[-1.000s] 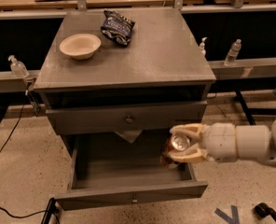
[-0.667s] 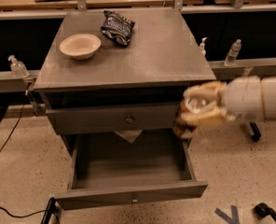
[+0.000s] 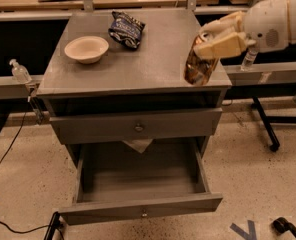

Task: Pick orange can from middle drawer and place on counter

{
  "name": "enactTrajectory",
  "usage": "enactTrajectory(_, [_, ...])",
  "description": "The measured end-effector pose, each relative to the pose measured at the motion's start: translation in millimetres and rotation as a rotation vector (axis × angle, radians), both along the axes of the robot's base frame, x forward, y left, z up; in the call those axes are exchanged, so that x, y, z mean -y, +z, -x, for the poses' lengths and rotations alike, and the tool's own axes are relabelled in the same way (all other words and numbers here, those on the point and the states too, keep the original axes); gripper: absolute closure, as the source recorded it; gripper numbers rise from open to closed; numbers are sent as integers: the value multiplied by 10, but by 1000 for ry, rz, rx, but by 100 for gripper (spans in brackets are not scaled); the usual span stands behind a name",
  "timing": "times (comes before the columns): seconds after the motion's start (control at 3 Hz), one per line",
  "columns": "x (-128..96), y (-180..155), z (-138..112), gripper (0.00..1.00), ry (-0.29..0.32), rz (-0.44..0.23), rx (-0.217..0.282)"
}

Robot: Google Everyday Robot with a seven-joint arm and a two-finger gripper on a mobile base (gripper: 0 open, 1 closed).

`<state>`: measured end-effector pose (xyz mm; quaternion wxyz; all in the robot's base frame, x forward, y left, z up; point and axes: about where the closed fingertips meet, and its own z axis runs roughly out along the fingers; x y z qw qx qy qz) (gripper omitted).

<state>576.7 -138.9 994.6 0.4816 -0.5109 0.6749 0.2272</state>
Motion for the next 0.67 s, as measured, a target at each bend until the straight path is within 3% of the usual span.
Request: enactTrajectory(0.67, [-194, -82, -1118, 100, -49, -104, -61])
